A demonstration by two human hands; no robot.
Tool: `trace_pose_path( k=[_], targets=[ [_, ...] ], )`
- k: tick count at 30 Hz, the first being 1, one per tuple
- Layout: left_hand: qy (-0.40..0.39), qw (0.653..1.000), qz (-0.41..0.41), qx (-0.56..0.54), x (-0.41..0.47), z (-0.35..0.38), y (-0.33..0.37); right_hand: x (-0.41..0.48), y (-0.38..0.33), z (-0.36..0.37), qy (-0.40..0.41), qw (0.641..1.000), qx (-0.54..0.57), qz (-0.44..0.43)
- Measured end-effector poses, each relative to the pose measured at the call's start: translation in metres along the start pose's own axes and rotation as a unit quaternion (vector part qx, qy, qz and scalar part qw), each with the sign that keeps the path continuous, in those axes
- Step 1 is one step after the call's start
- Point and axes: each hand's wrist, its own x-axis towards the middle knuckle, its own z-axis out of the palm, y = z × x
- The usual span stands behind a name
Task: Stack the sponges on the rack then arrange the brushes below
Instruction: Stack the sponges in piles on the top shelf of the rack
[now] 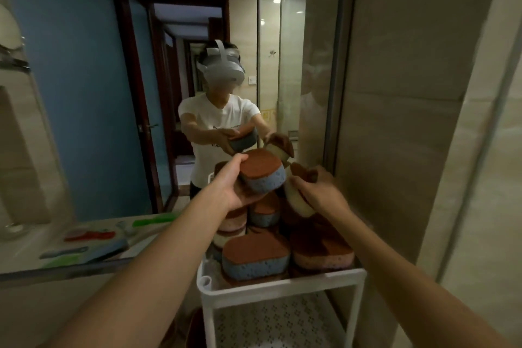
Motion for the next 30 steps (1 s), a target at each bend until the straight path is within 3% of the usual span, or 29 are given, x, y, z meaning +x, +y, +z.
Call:
trace_pose_path(
  k=[7,13,23,30],
  targets=[
    [0.018,0.998,-0.018,-0.055,0.028,-0.014,-0.012,0.018,-0.005,0.015,0.033,0.985,-0.168,-0.029],
    [-0.019,0.989,-0.064,-0.130,0.030,-0.030,-0.006,0.025,0.003,0.027,-0.020,0.972,-0.229,-0.045],
    [-0.006,0.994,-0.045,-0.097,0.033,-0.032,-0.012,0.014,0.006,0.036,-0.054,0.930,-0.354,-0.082],
    [-0.011,0.997,-0.044,-0.059,0.033,-0.032,-0.011,0.015,0.008,0.031,-0.107,0.939,-0.322,-0.048]
  ],
)
